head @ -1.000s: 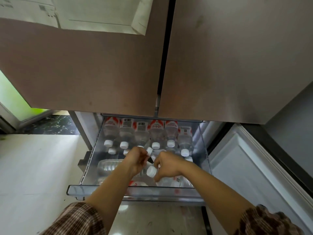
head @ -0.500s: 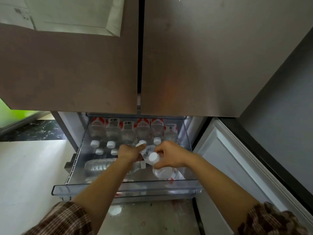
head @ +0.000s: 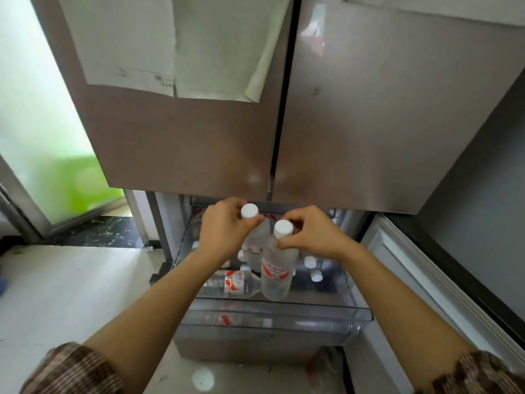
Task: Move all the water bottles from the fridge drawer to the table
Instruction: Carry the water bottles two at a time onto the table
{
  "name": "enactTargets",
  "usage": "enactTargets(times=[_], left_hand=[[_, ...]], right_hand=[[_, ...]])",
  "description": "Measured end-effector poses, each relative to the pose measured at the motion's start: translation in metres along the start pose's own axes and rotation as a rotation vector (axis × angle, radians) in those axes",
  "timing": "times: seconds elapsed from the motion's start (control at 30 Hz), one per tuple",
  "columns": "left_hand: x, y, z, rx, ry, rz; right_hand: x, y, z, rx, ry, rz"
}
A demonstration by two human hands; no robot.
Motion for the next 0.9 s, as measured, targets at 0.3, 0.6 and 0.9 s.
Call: enactTargets(times=[0.3,0.6,0.9], left_hand=[[-0.065,-0.143,0.013,0.028,0.111,-0.204],[-0.206,-0.3,0.075,0.112,-0.033,-0.205],[-0.365,-0.414,0.178,0.294,-0.325,-0.251]], right_hand=[[-0.007,0.053,0.123,0.04,-0.195,-0.066],[-0.033,0.196,0.252,-0.05,-0.361,0.113],[-0.051,0.39,0.36,-0.199,-0.581,0.438]])
Point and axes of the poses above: each hand's wrist, its own x-axis towards the middle knuckle, its own y-axis out of the palm, z = x × y, the point moved 1 cm from there along x, towards the middle knuckle, and after that the axes turned 5 degrees about z, right-handed, at the moved point
